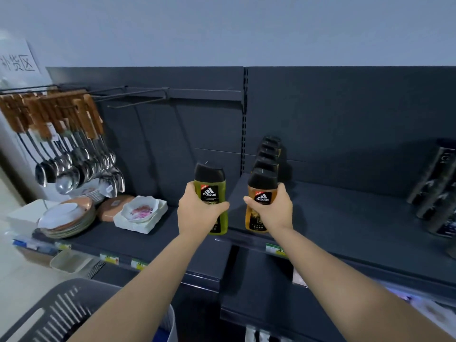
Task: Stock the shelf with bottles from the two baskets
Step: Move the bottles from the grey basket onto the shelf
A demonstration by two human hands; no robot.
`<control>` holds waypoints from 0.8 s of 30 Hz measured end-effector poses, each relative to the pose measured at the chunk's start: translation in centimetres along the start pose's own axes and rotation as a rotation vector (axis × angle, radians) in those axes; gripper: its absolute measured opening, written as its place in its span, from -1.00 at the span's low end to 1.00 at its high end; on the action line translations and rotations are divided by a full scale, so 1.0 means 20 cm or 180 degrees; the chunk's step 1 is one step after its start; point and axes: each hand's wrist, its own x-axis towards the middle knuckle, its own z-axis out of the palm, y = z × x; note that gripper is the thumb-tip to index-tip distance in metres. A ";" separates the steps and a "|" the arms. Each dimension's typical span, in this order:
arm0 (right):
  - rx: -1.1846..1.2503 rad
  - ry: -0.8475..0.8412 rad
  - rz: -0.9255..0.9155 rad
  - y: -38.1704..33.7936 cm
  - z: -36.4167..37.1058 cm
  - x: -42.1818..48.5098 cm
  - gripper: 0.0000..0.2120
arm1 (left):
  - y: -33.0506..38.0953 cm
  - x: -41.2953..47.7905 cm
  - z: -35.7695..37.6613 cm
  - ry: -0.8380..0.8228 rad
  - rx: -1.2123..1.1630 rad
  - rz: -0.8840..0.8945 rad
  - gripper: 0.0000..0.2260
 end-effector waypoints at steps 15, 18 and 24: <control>-0.0211 -0.0149 0.0282 0.04 0.00 0.00 -0.42 | -0.04 -0.15 0.01 -0.0067 0.0013 0.0105 -0.47; -0.0264 -0.0107 0.0334 0.03 0.01 -0.01 -0.41 | -0.03 -0.18 0.00 -0.0110 0.0003 0.0125 -0.47; -0.0245 -0.0193 0.0353 0.02 -0.04 -0.02 -0.36 | -0.02 -0.24 -0.02 -0.0139 -0.0009 0.0145 -0.48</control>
